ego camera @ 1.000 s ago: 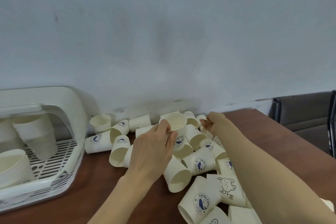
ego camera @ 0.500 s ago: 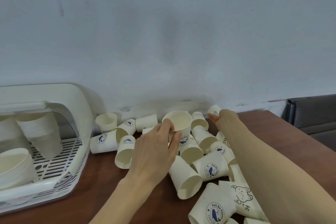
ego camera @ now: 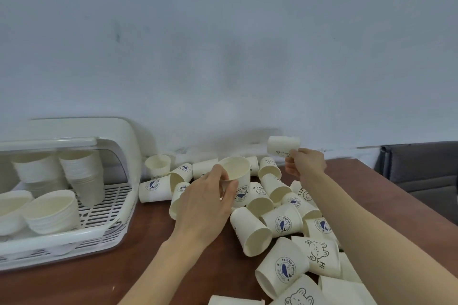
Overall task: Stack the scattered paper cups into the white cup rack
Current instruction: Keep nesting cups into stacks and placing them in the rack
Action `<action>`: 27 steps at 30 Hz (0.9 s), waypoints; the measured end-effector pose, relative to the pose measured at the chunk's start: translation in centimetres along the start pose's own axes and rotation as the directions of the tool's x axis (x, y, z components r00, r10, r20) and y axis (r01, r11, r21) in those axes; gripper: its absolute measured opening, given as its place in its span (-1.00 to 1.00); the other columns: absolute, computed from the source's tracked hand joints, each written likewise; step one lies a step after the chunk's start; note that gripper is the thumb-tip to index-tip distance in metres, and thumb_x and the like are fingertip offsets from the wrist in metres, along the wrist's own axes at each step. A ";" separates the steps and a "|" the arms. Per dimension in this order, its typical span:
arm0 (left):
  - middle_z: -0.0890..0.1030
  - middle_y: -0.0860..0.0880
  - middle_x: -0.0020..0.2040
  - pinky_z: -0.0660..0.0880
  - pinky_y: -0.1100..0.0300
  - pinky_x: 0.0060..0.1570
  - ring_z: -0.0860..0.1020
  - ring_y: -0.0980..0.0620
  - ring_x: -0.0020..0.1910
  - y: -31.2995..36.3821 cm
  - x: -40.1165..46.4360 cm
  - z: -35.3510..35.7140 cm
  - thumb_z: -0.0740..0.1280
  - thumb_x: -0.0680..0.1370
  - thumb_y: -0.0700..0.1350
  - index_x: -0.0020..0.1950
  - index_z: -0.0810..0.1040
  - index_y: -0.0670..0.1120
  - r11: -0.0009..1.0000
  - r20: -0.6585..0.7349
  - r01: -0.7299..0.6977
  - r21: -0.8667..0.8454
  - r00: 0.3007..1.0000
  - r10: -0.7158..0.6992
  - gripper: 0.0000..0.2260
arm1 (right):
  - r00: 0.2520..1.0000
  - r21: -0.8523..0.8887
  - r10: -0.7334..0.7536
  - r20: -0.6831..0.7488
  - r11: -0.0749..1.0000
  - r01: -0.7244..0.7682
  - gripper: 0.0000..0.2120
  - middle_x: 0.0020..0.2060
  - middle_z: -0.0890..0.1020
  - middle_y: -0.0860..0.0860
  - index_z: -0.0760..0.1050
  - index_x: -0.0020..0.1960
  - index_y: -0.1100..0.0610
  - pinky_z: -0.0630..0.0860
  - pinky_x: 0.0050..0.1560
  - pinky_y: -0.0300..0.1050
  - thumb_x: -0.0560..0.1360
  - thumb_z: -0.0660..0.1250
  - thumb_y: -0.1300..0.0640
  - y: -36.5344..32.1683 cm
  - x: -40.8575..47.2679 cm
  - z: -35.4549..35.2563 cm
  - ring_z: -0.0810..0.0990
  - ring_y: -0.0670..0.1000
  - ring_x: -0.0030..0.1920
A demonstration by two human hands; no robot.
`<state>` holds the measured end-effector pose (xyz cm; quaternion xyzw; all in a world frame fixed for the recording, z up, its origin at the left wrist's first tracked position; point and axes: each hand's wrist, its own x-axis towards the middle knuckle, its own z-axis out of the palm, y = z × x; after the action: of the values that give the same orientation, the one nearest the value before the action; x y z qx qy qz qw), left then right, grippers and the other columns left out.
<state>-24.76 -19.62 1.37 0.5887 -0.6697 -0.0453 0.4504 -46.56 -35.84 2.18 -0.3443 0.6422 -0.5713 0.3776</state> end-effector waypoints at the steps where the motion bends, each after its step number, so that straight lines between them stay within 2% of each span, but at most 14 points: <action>1: 0.48 0.11 -0.34 0.44 0.06 -0.14 0.42 0.14 -0.28 0.0 -0.3 -0.4 0.26 0.57 0.09 -0.07 0.42 0.04 1.000 0.006 0.015 -0.005 1.000 -0.015 -0.85 | 0.999 -0.021 -0.038 0.022 0.999 0.038 -0.92 -0.37 0.62 0.14 0.61 -0.16 0.26 0.60 -0.36 -0.10 0.46 0.34 0.31 -0.1 -0.9 -0.3 0.51 0.05 -0.49; 3: 0.48 0.12 -0.34 0.47 0.02 -0.15 0.44 0.11 -0.26 0.2 -1.0 -1.1 0.26 0.56 0.10 -0.08 0.42 0.05 1.000 0.018 0.024 -0.008 1.000 -0.024 -0.86 | 0.993 -0.050 -0.098 0.071 0.994 0.102 -0.89 -0.37 0.62 0.14 0.60 -0.23 0.21 0.65 -0.24 -0.04 0.46 0.36 0.29 -0.6 -3.1 -1.0 0.52 0.04 -0.46; 5: 0.47 0.12 -0.34 0.47 0.03 -0.16 0.47 0.08 -0.26 0.5 -1.8 -2.2 0.26 0.56 0.10 -0.08 0.41 0.06 1.000 0.022 0.019 -0.008 1.000 -0.019 -0.86 | 0.982 -0.076 -0.137 0.128 0.986 0.148 -0.91 -0.35 0.63 0.14 0.62 -0.21 0.19 0.65 -0.19 -0.03 0.46 0.38 0.28 -1.1 -5.1 -1.6 0.53 0.04 -0.44; 13: 0.46 0.11 -0.32 0.43 0.12 -0.21 0.48 0.09 -0.24 1.2 -4.5 -7.4 0.23 0.57 0.10 -0.04 0.42 0.05 0.999 -0.007 0.005 0.051 1.000 -0.004 -0.86 | 0.910 -0.238 -0.269 0.316 0.906 0.350 -0.92 -0.36 0.65 0.14 0.64 -0.17 0.19 0.48 -0.46 -0.27 0.47 0.39 0.22 -3.1 -12.1 -2.4 0.53 -0.05 -0.48; 17: 0.43 0.10 -0.30 0.44 0.10 -0.17 0.48 0.06 -0.20 1.2 -6.0 -9.7 0.20 0.59 0.09 -0.01 0.40 0.04 0.993 -0.019 -0.005 0.119 1.000 0.007 -0.86 | 0.852 -0.297 -0.324 0.412 0.836 0.461 -0.92 -0.32 0.68 0.15 0.64 -0.14 0.16 0.62 -0.31 -0.13 0.48 0.38 0.17 -3.9 -15.3 -1.6 0.57 -0.02 -0.45; 20: 0.47 0.09 -0.27 0.46 0.02 -0.11 0.52 0.01 -0.16 0.9 -6.9 -11.1 0.19 0.59 0.10 0.01 0.40 0.04 0.986 -0.019 0.013 0.169 1.000 -0.010 -0.85 | 0.805 -0.346 -0.351 0.478 0.767 0.540 -0.91 -0.39 0.65 0.08 0.64 -0.15 0.12 0.57 -0.35 -0.18 0.49 0.37 0.14 -4.0 -17.6 -0.8 0.53 -0.06 -0.49; 22: 0.50 0.07 -0.26 0.46 0.02 -0.13 0.53 0.00 -0.17 0.6 -7.7 -12.2 0.19 0.59 0.11 0.00 0.40 0.05 0.983 -0.033 0.015 0.181 0.999 -0.010 -0.85 | 0.770 -0.384 -0.368 0.521 0.704 0.597 -0.91 -0.44 0.64 0.01 0.63 -0.17 0.06 0.54 -0.31 -0.17 0.47 0.36 0.11 -4.0 -19.2 -0.1 0.53 -0.09 -0.49; 24: 0.52 0.08 -0.25 0.46 0.04 -0.14 0.53 0.03 -0.18 0.4 -8.5 -13.2 0.19 0.59 0.11 0.01 0.41 0.05 0.982 -0.044 0.025 0.185 0.999 -0.017 -0.85 | 0.733 -0.393 -0.371 0.570 0.661 0.639 -0.91 -0.45 0.64 -0.03 0.64 -0.14 0.06 0.48 -0.31 -0.26 0.47 0.35 0.12 -4.0 -20.8 0.5 0.54 -0.13 -0.48; 27: 0.53 0.10 -0.23 0.47 0.05 -0.14 0.52 0.05 -0.18 0.0 -9.5 -14.6 0.19 0.59 0.11 0.00 0.41 0.06 0.982 -0.057 0.044 0.182 0.998 -0.034 -0.86 | 0.708 -0.420 -0.356 0.609 0.613 0.669 -0.90 -0.43 0.63 -0.07 0.63 -0.11 0.04 0.35 -0.49 -0.43 0.47 0.33 0.11 -3.9 -23.1 1.4 0.52 -0.20 -0.51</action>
<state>-16.10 -4.88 4.72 0.6415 -0.6470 0.0236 0.4115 -34.25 -16.74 8.11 -0.7485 0.5484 -0.3144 0.2002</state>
